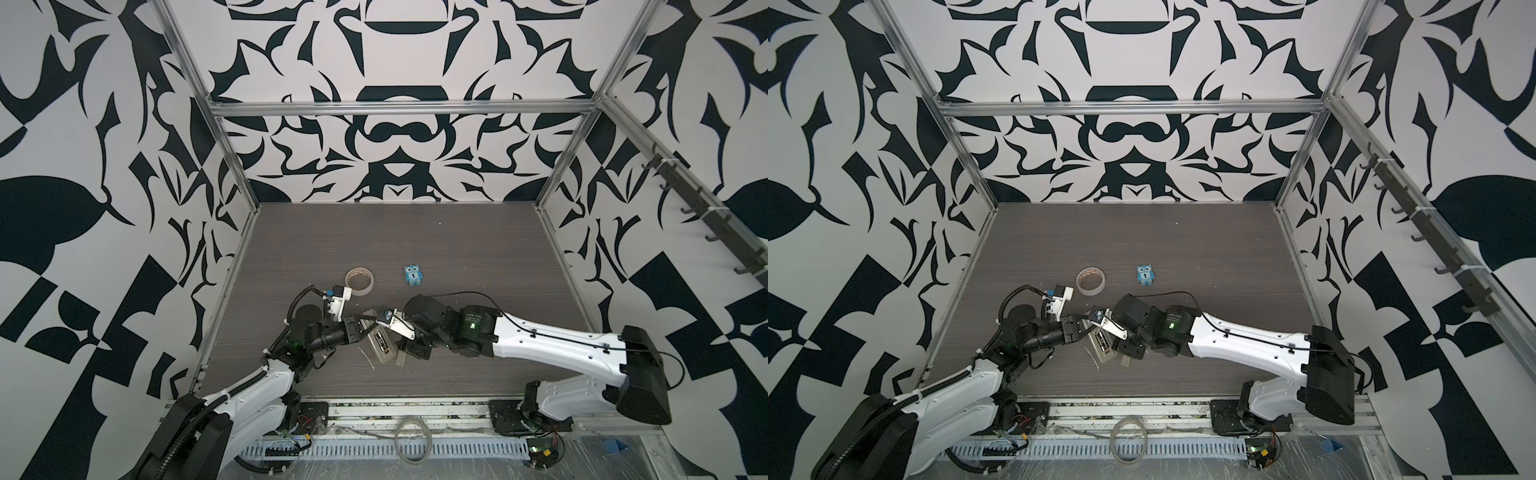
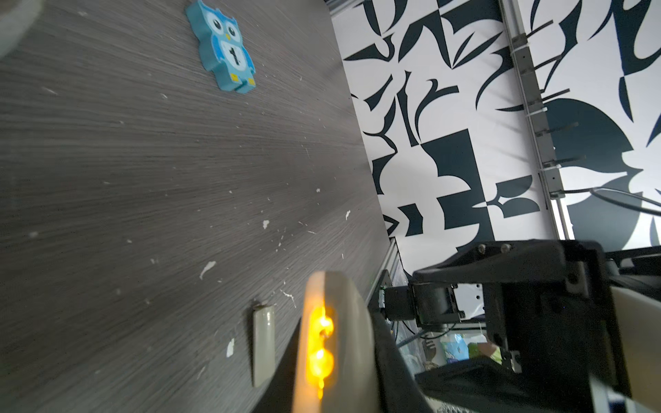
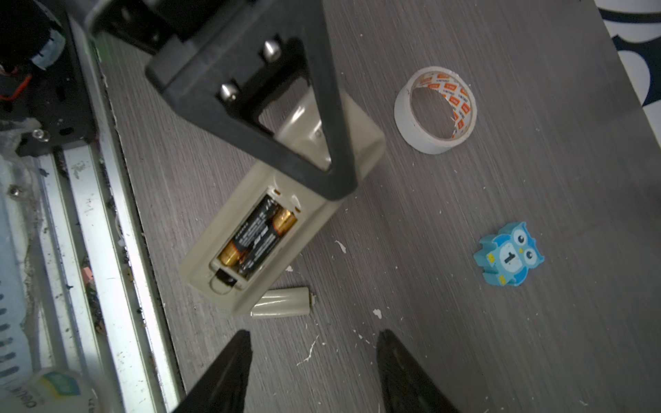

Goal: Load the batteries into the remote control
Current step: 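Open the right gripper and move it toward the beige battery cover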

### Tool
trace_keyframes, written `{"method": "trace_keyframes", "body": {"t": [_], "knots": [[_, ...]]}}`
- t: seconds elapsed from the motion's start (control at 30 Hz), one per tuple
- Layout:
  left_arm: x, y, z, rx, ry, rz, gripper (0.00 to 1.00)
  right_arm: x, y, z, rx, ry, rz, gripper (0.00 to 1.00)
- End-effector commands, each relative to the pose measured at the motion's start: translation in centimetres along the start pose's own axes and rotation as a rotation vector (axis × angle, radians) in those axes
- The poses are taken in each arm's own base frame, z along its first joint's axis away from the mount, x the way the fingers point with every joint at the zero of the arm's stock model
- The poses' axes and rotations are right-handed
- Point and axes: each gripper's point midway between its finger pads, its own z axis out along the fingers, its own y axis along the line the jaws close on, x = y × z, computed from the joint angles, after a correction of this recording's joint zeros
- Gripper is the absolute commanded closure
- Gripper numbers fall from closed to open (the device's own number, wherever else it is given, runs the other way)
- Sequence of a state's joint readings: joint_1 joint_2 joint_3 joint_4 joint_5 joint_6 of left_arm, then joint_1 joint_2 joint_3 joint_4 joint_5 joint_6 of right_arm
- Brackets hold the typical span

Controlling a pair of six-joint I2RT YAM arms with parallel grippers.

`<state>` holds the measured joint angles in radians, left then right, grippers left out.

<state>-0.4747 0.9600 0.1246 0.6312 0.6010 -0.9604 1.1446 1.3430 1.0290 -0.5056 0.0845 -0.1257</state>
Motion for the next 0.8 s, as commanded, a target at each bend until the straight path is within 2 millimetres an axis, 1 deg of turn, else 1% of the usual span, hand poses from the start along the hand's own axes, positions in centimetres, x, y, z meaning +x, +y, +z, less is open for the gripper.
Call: {"method": "trace_keyframes", "body": {"t": [0.0,0.1,0.17,0.23,0.33,0.47,0.57,0.63,0.77], "knots": [[-0.3,1.8,-0.7,-0.063,-0.046,-0.003,1.0,0.9,-0.8,-0.9,0.022,0.008,0.111,0.37],[-0.4,2.3,-1.0,-0.085,-0.058,-0.005,1.0,2.0,-0.3,-0.6,-0.003,0.035,0.108,0.36],[-0.4,2.5,-1.1,-0.089,-0.063,-0.005,1.0,2.9,0.3,0.0,-0.053,0.049,0.089,0.34],[-0.5,2.6,-1.2,-0.092,-0.067,-0.005,1.0,3.2,0.4,0.6,-0.115,0.048,0.097,0.33],[-0.5,2.5,-1.4,-0.093,-0.072,-0.009,1.0,3.2,0.0,1.4,-0.176,0.049,0.128,0.33],[-0.6,3.1,-1.9,-0.13,-0.093,-0.01,1.0,4.1,-0.2,2.4,-0.199,0.086,0.14,0.34],[-0.9,3.6,-2.4,-0.173,-0.115,-0.003,1.0,5.6,0.6,3.4,-0.234,0.141,0.168,0.34],[-1.1,4.0,-2.7,-0.208,-0.13,0.005,1.0,6.8,1.2,3.9,-0.257,0.187,0.213,0.36],[-1.7,4.4,-3.3,-0.254,-0.163,0.026,1.0,7.7,2.1,4.4,-0.285,0.194,0.286,0.36]]}}
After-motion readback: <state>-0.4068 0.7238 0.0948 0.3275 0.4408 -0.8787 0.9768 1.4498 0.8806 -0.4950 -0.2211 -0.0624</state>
